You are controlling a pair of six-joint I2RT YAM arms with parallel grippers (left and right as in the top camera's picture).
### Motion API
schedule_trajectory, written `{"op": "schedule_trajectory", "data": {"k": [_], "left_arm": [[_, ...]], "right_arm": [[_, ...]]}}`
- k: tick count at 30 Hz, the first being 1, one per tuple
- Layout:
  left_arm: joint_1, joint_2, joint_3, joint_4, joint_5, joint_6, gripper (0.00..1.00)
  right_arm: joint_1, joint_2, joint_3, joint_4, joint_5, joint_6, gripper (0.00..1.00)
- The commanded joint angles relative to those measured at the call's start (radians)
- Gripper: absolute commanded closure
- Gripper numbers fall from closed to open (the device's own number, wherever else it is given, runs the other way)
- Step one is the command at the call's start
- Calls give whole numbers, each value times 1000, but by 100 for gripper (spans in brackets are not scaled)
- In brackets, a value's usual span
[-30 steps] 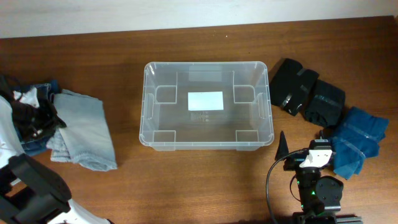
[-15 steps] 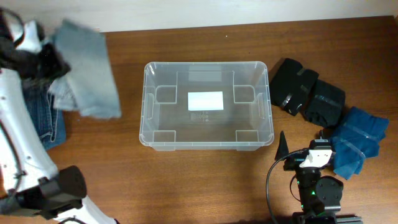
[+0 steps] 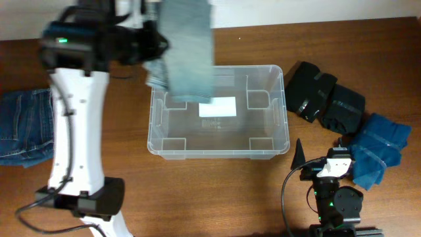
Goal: Pack container
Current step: 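Carry the light-blue jeans into the clear bin and lower them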
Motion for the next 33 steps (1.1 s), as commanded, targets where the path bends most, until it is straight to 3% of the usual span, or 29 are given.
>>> {"op": "schedule_trajectory", "data": {"k": [1,12,33], "left_arm": [[-64,43,24,23,33,-93,99],[-212,172,24,95,29,-250,99],[-349,190,11,-40,-94,-351,100]], "right_arm": [[-3,-7,-5,-7,16,5,2],[-3,-6,-5,-7,15,5,2],[-3,-7,-5,-7,15,5,1]]}}
